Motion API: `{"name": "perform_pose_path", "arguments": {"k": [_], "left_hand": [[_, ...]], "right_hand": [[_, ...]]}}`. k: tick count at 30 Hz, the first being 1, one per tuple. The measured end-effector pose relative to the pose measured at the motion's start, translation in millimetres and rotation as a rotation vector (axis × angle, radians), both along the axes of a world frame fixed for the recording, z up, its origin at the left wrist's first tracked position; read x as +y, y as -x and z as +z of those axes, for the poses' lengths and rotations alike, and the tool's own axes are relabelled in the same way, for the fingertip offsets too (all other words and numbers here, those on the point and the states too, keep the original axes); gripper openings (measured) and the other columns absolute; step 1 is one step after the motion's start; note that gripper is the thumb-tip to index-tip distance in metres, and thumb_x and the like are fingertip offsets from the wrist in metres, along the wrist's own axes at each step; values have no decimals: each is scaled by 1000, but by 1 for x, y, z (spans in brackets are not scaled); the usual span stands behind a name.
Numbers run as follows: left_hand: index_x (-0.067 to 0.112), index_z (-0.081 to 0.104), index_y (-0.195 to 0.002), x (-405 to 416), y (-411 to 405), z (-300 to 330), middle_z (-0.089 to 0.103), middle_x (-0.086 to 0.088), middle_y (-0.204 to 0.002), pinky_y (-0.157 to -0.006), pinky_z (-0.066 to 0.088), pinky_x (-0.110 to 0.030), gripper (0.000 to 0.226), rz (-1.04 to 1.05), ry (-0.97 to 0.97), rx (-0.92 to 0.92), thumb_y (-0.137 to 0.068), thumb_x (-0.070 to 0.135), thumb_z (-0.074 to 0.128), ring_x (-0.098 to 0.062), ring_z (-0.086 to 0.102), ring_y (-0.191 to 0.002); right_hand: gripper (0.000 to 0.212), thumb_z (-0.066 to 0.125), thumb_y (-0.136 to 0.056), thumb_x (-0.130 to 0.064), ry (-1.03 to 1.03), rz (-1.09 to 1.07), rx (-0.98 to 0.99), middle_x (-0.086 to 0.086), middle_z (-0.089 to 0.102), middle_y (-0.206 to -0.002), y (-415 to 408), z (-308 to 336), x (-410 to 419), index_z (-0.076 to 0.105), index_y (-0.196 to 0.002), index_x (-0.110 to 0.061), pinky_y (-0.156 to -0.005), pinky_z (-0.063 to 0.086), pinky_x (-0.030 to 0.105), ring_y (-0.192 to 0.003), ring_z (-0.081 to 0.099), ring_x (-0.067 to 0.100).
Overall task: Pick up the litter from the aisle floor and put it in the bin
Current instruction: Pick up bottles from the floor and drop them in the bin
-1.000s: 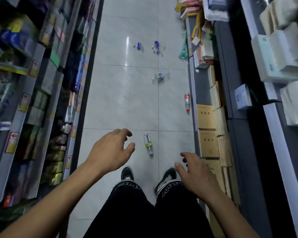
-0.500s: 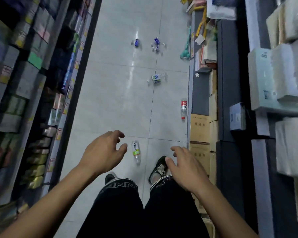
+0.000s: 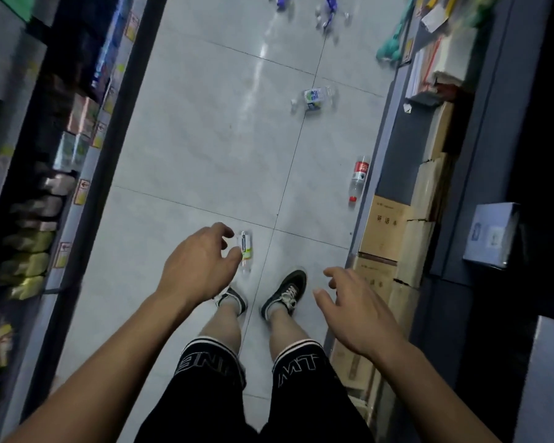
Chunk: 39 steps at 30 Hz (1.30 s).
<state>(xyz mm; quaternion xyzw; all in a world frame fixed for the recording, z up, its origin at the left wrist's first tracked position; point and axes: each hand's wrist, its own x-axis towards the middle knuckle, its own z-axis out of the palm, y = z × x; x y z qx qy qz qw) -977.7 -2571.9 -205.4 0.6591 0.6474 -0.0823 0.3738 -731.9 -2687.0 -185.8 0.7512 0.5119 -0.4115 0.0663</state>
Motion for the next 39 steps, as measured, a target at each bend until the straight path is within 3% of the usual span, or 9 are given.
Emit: {"name": "perform_pose_path", "arguments": {"k": [12, 17, 21, 24, 27, 32, 35, 39], "left_hand": [[29, 59, -122, 3, 4, -175, 66, 10, -106, -78, 50, -36, 36, 278, 101, 54, -88, 38, 55, -17, 62, -96], [29, 60, -114, -17, -23, -291, 66, 12, -96, -69, 45, -32, 30, 554, 123, 37, -85, 37, 58, -13, 62, -88], [29, 59, -113, -37, -42, -398, 64, 9, -98, -67, 44, -31, 29, 583, 139, 61, -84, 35, 62, -16, 59, -87], [26, 58, -117, -48, -47, -480, 61, 4, -103, -75, 49, -38, 35, 602, 124, 96, -83, 33, 64, -23, 61, -91], [22, 55, -122, -56, -47, -557, 58, 0, -110, -75, 43, -35, 42, 696, 5, 123, -83, 31, 67, -24, 59, -97], [12, 42, -138, -60, -43, -670, 47, -12, -128, -89, 48, -46, 84, 653, -55, 224, -72, 45, 82, -30, 45, -119], [19, 41, -128, -62, -41, -707, 47, -5, -121, -76, 52, -45, 79, 679, -51, 234, -68, 51, 81, -29, 52, -109], [26, 38, -119, -52, -36, -725, 52, 3, -99, -65, 45, -37, 73, 664, -136, 249, -62, 56, 73, -25, 53, -92]], "right_hand": [[48, 43, -96, -52, 10, 139, 20, -7, 59, -125, -21, -175, 61, 50, -135, -27, -86, 52, 39, -106, 56, 13], [50, 42, -96, -53, 57, 321, 16, -2, 57, -130, -44, -286, 92, 47, -139, -26, -88, 50, 38, -112, 55, 16], [51, 43, -97, -54, 27, 453, -63, 0, 56, -130, -67, -382, 127, 44, -140, -26, -90, 52, 46, -114, 55, 19], [54, 42, -97, -55, 9, 503, -109, 3, 56, -131, -82, -454, 152, 43, -142, -25, -90, 53, 48, -113, 57, 21], [56, 42, -96, -56, 2, 540, -115, 4, 56, -132, -93, -522, 172, 43, -142, -24, -89, 53, 45, -112, 58, 21], [56, 42, -96, -54, -31, 625, -144, 6, 56, -132, -93, -623, 183, 45, -142, -21, -89, 53, 48, -115, 56, 26], [55, 42, -96, -54, -26, 619, -100, 3, 55, -132, -81, -667, 179, 46, -141, -23, -90, 52, 47, -117, 55, 25], [51, 42, -96, -50, -19, 590, -41, 0, 55, -129, -69, -702, 171, 48, -139, -23, -91, 51, 46, -119, 53, 24]]}}
